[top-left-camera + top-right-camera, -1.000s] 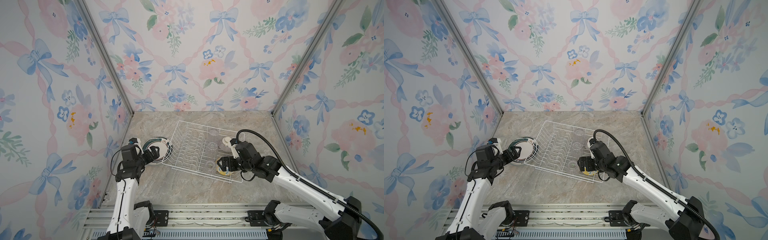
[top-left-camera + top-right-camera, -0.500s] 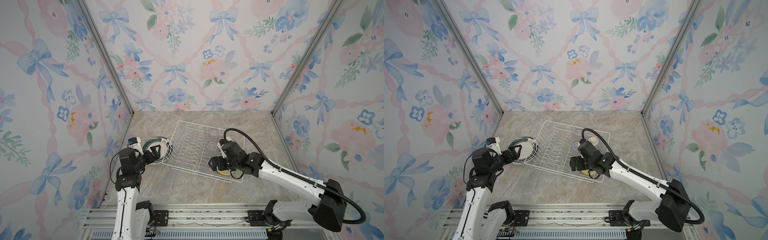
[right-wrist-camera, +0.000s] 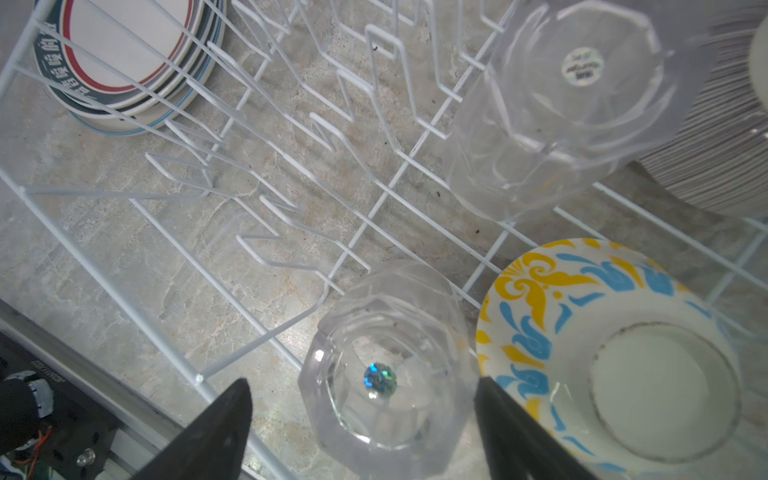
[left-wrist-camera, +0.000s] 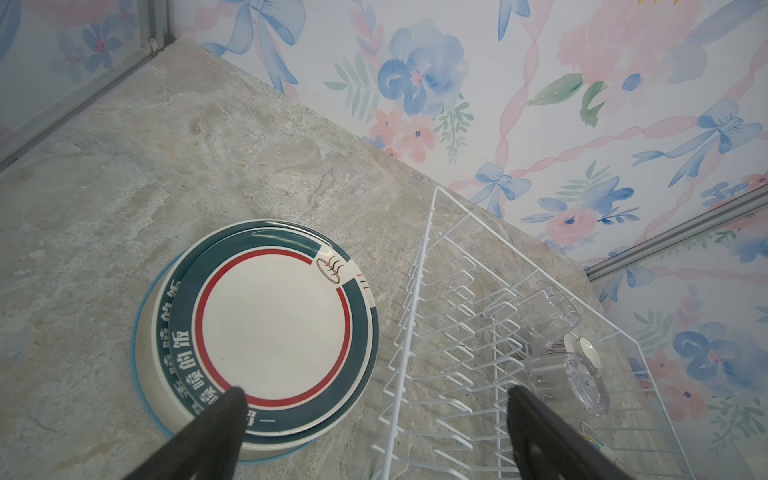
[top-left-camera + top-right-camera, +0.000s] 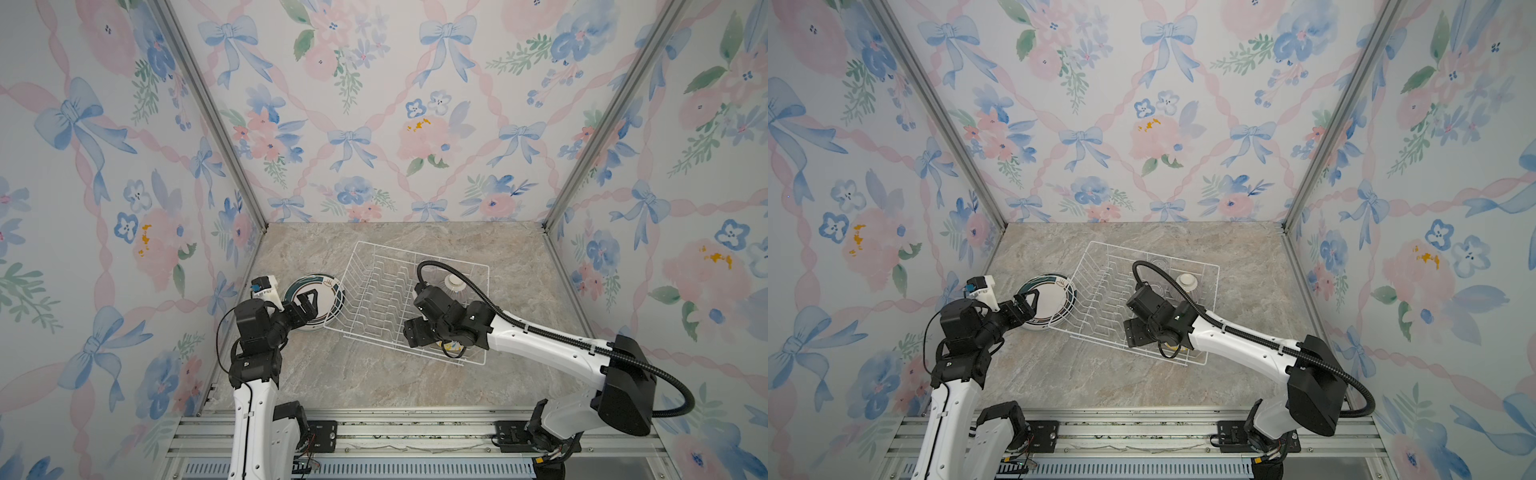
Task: Unload the mixed dishes from the dish rack
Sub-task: 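Reach the right gripper into the rack toward a clear plastic cup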
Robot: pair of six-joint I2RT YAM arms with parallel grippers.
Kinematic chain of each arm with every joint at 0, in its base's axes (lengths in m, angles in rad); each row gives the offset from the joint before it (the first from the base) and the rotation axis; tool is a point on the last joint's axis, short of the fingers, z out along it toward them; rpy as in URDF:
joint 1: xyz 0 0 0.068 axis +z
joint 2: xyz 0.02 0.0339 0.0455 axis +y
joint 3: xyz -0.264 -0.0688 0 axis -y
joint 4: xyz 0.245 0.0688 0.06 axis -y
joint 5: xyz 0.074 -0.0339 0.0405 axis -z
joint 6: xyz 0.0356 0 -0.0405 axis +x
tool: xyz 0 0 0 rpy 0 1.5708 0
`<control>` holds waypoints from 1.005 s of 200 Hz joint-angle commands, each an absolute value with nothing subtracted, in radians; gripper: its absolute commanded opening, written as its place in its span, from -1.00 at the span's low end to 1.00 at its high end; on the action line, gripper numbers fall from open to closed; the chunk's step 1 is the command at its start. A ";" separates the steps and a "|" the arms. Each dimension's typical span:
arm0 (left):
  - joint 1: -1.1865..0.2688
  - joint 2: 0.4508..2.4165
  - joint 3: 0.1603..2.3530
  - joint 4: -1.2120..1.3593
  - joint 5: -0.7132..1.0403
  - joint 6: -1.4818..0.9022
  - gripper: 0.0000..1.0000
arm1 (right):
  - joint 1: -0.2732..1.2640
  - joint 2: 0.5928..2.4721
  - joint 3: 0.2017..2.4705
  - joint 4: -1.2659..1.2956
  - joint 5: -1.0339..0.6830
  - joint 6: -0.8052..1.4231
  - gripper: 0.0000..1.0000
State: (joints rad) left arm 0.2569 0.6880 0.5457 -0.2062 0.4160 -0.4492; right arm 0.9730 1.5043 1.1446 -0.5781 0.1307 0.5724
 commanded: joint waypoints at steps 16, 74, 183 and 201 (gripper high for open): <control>0.266 0.679 0.531 -0.192 0.411 -0.455 0.96 | 0.986 1.556 1.192 -0.645 0.165 0.563 0.66; 0.273 0.685 0.530 -0.193 0.419 -0.459 0.96 | 0.986 1.617 1.218 -0.669 0.173 0.557 0.65; 0.293 0.705 0.529 -0.193 0.431 -0.466 0.96 | 0.986 1.650 1.265 -0.680 0.148 0.560 0.32; 0.298 0.712 0.532 -0.192 0.439 -0.468 0.96 | 0.985 1.650 1.285 -0.693 0.143 0.555 0.31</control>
